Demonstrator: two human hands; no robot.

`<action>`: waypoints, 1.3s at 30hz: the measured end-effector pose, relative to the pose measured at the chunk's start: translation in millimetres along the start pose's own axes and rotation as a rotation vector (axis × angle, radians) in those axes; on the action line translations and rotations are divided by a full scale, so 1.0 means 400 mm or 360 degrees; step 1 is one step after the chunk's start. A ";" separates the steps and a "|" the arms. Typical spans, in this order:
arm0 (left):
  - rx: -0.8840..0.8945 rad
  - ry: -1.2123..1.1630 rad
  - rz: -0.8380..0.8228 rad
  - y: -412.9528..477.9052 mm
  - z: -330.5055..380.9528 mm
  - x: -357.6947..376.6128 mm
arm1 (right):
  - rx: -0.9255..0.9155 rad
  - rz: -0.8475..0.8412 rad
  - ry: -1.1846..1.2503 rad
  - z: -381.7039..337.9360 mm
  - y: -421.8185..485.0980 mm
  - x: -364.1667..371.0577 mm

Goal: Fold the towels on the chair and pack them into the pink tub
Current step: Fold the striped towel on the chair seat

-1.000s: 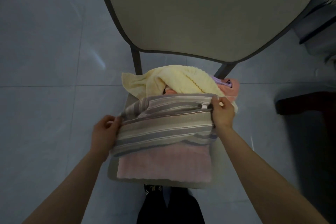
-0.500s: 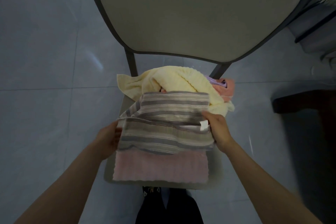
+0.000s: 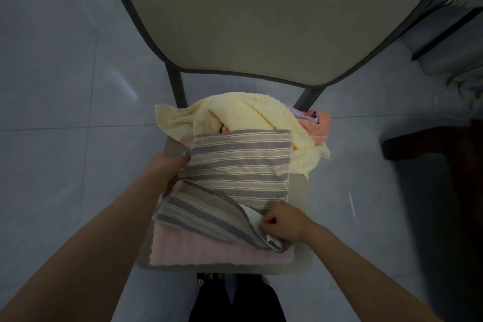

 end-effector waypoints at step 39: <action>0.0277 -0.0711 -0.0051 0.047 0.049 -0.053 | 0.0128 -0.0281 0.0277 0.055 -0.081 0.000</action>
Point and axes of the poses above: each hand's wrist, its own y-axis towards the middle knuckle, its own x-axis out of the palm, z = x × y, the point moved 2 cm from there along y, towards the middle knuckle
